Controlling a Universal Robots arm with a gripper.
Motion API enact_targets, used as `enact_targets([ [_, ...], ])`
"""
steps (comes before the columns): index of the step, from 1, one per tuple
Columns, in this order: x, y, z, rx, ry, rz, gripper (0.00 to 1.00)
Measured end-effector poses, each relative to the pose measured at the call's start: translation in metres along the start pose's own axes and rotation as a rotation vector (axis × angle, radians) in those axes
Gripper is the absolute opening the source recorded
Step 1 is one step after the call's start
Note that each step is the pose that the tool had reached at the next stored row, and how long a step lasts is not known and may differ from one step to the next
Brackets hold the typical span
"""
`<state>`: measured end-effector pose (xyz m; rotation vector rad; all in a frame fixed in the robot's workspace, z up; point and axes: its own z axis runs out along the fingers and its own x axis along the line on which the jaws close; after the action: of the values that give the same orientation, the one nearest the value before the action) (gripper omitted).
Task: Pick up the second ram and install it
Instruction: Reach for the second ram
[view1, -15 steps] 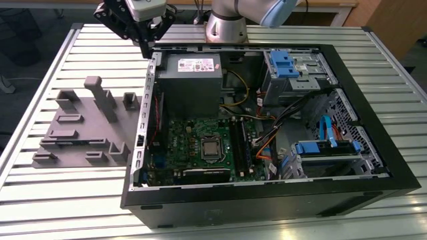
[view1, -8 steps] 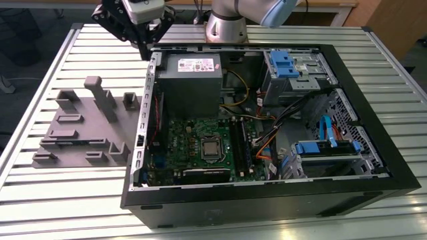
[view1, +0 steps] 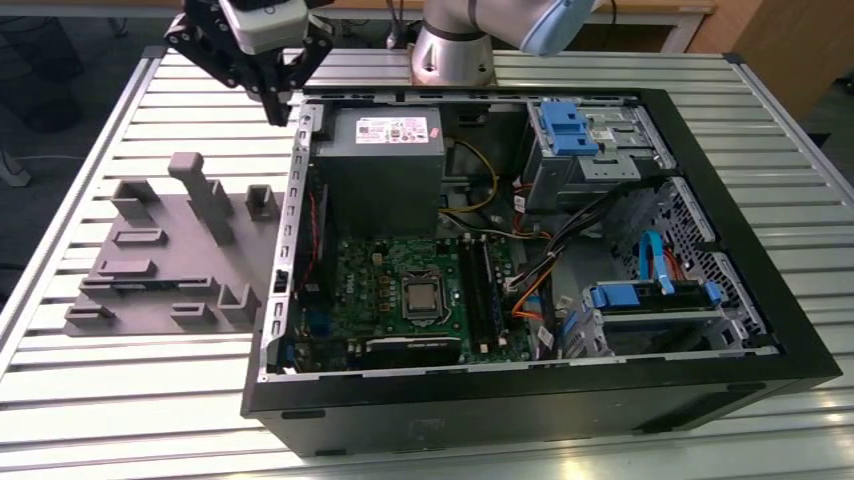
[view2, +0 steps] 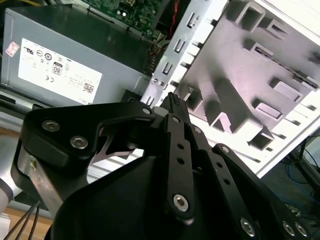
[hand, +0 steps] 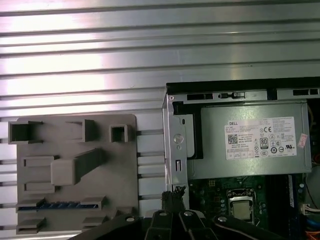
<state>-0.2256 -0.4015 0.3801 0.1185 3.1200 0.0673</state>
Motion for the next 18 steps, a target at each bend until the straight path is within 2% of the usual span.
enact_targets([
  [13, 0.0265, -0.0097, -0.0004, -0.0001, -0.0001, 0.000, 0.11],
  [18, 0.0334, -0.0128, -0.0004, 0.0000, 0.0000, 0.000, 0.11],
])
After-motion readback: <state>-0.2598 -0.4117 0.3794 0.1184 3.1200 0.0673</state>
